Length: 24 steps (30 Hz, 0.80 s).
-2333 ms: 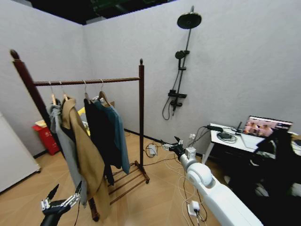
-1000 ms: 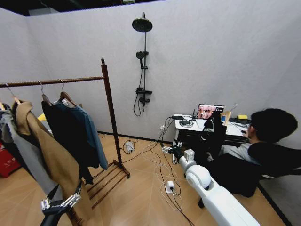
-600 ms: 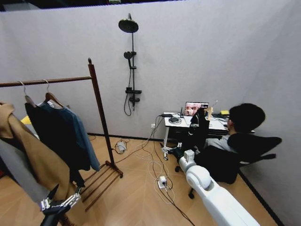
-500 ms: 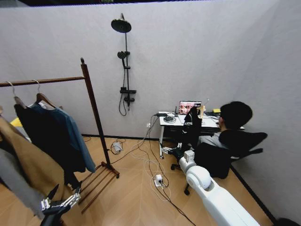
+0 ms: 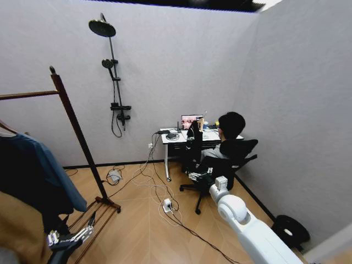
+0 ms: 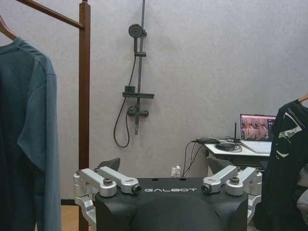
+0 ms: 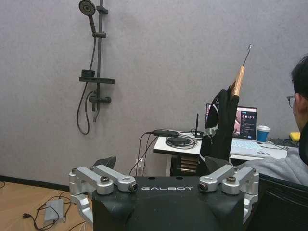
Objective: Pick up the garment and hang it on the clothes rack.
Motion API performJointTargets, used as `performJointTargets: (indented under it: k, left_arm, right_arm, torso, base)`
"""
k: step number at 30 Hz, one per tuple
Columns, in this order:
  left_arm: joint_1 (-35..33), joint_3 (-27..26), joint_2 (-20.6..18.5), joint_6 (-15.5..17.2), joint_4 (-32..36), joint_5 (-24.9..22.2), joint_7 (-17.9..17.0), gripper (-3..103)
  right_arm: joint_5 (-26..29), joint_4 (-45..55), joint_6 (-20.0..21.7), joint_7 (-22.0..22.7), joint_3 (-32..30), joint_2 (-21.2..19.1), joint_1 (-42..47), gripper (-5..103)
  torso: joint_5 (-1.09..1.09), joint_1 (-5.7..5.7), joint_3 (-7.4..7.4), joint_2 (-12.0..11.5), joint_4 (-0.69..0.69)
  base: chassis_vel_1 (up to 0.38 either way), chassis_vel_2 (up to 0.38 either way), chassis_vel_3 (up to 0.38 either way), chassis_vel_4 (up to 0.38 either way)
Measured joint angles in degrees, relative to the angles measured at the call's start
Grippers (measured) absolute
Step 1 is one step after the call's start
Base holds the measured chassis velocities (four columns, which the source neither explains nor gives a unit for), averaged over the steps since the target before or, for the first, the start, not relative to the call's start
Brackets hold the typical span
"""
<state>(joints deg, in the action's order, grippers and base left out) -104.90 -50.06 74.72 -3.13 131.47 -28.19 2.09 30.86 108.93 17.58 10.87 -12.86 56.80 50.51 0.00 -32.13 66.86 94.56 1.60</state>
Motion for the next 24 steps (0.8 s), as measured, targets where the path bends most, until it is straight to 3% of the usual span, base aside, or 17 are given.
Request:
performJointTargets:
  k: [24]
  left_arm:
    - [0.0, 0.0, 0.0, 0.0, 0.0, 0.0, -0.01, 100]
  right_arm:
    - [-0.6, -0.69, -0.15, -0.52, 0.57, 0.41, 0.22, 100]
  torso:
    - [0.0, -0.01, 0.0, 0.0, 0.03]
  base:
    - [0.081, -0.054, -0.057, 0.074]
